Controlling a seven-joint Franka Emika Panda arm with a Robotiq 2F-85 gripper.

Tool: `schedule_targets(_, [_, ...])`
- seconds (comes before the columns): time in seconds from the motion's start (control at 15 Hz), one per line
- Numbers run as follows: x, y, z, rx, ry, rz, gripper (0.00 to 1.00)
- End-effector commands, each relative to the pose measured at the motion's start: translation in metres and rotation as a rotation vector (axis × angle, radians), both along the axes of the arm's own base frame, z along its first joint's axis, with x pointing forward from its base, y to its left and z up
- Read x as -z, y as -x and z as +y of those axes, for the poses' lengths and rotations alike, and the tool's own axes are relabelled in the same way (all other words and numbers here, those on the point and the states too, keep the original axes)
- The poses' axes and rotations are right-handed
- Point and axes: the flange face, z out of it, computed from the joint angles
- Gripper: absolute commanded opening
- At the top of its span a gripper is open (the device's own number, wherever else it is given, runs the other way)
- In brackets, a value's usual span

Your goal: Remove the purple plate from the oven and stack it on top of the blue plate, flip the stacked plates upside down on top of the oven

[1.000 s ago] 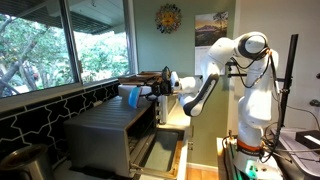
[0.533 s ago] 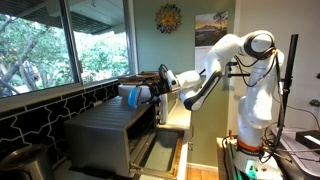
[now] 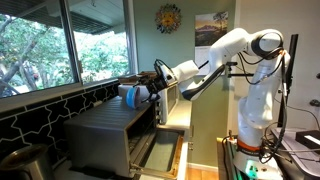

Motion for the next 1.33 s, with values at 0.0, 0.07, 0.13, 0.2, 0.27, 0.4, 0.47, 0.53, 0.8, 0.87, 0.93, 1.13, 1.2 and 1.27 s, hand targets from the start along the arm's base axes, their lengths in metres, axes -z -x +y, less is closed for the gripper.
schedule_targets(0.0, [0.009,0.000,-0.001,0.051,0.051,0.067,1.00])
schedule_targets(0.07, [0.008,0.001,-0.002,0.053,0.047,0.072,1.00])
schedule_targets(0.13, [0.005,0.003,-0.004,0.051,0.038,0.070,1.00])
schedule_targets(0.2, [-0.002,0.004,-0.007,0.042,0.024,0.055,1.00])
schedule_targets(0.27, [-0.008,0.005,-0.010,0.042,0.020,0.043,0.75])
schedule_targets(0.4, [-0.014,0.006,-0.014,0.042,0.014,0.031,0.66])
schedule_targets(0.47, [-0.018,0.006,-0.016,0.042,0.012,0.024,0.58])
schedule_targets(0.53, [-0.020,0.007,-0.017,0.042,0.009,0.021,0.49])
schedule_targets(0.8, [-0.033,0.010,-0.019,0.034,0.001,-0.004,0.20])
schedule_targets(0.87, [-0.037,0.012,-0.020,0.031,-0.005,-0.014,0.12])
schedule_targets(0.93, [-0.040,0.013,-0.021,0.026,-0.009,-0.021,0.04])
schedule_targets(1.13, [-0.054,0.018,-0.024,0.008,-0.035,-0.054,0.00])
schedule_targets(1.2, [-0.057,0.020,-0.027,0.004,-0.054,-0.065,0.01])
schedule_targets(1.27, [-0.061,0.022,-0.030,0.006,-0.080,-0.075,0.02])
